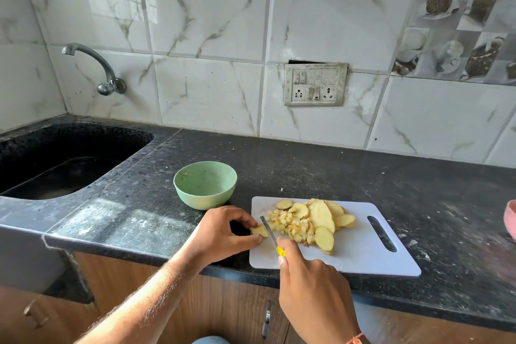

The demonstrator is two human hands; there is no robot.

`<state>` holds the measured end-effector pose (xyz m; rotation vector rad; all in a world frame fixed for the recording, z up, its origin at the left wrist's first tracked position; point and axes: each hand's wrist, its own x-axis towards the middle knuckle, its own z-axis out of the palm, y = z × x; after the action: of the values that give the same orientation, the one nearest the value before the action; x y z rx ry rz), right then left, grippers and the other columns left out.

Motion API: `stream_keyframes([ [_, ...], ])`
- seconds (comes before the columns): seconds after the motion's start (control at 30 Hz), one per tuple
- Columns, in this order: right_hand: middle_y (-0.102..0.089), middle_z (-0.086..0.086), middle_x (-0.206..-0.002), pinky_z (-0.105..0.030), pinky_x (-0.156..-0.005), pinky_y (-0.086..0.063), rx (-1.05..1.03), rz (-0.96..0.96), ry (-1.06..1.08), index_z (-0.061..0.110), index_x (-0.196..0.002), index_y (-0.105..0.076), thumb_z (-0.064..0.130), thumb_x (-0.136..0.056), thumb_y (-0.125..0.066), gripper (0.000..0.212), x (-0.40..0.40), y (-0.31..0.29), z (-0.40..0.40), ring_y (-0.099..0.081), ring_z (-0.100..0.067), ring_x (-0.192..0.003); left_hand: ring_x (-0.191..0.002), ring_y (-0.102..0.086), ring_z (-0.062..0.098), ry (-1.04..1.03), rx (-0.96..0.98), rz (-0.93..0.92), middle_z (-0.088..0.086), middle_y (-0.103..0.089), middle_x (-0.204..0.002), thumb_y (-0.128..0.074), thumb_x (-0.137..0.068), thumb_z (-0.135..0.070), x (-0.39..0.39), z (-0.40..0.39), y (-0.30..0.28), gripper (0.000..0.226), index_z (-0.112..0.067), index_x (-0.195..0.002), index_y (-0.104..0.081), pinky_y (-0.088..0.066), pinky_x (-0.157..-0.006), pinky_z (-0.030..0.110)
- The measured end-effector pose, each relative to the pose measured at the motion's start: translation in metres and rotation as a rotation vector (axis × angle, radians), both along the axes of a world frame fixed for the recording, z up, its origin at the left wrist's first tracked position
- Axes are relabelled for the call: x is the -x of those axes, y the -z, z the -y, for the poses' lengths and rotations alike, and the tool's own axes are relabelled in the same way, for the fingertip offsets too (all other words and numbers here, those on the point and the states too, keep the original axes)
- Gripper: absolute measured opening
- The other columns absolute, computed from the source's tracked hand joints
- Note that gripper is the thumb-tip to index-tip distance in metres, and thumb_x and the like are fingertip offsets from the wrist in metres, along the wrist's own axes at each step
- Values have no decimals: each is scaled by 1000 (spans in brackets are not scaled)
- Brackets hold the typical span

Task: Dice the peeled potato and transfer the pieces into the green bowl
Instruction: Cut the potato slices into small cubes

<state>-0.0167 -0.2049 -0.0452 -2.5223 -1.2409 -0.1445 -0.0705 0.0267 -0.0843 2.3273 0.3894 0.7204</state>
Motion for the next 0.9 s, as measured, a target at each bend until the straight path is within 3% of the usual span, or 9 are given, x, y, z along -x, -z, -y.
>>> stream_keyframes([
  [0.13,-69,3,-87,-37,-60,-42,-11,20,-15,41,-144,-24,40,-110,-22,34,1,1,1,-64,-21,-77,-89,-70,1,-25,0,-4,-21,-74,-88,-92,-70,-46,-1,0,1,26,-34,-90,-82,-52,-75,15],
  [0.33,-66,4,-85,-36,-59,-38,-19,34,-28,40,-148,-23,37,-110,-24,39,0,5,0,-49,-19,-70,-89,-71,2,-11,-14,-8,-19,-74,-89,-92,-71,-47,-3,-3,3,26,-34,-92,-82,-53,-76,17],
  [0.43,-57,6,-79,-35,-60,-41,4,44,-34,39,-150,-24,35,-110,-24,40,1,4,0,-52,-19,-70,-90,-71,1,-9,-9,-8,-19,-75,-90,-93,-72,-46,-3,-3,2,26,-34,-93,-83,-51,-74,13],
  [0.67,-71,-2,-88,-37,-56,-36,71,133,-61,33,-150,-31,24,-105,-36,46,-3,5,-14,-68,-28,-79,-90,-71,0,13,-5,-8,-20,-75,-90,-95,-74,-42,-3,-4,1,26,-32,-95,-83,-48,-76,10],
  [0.9,-70,-3,-89,-37,-59,-37,82,133,-107,33,-154,-30,24,-105,-38,50,-10,7,-19,-67,-28,-81,-92,-72,0,24,-5,-23,-20,-76,-94,-93,-75,-44,-2,-5,2,23,-36,-94,-83,-55,-83,19],
])
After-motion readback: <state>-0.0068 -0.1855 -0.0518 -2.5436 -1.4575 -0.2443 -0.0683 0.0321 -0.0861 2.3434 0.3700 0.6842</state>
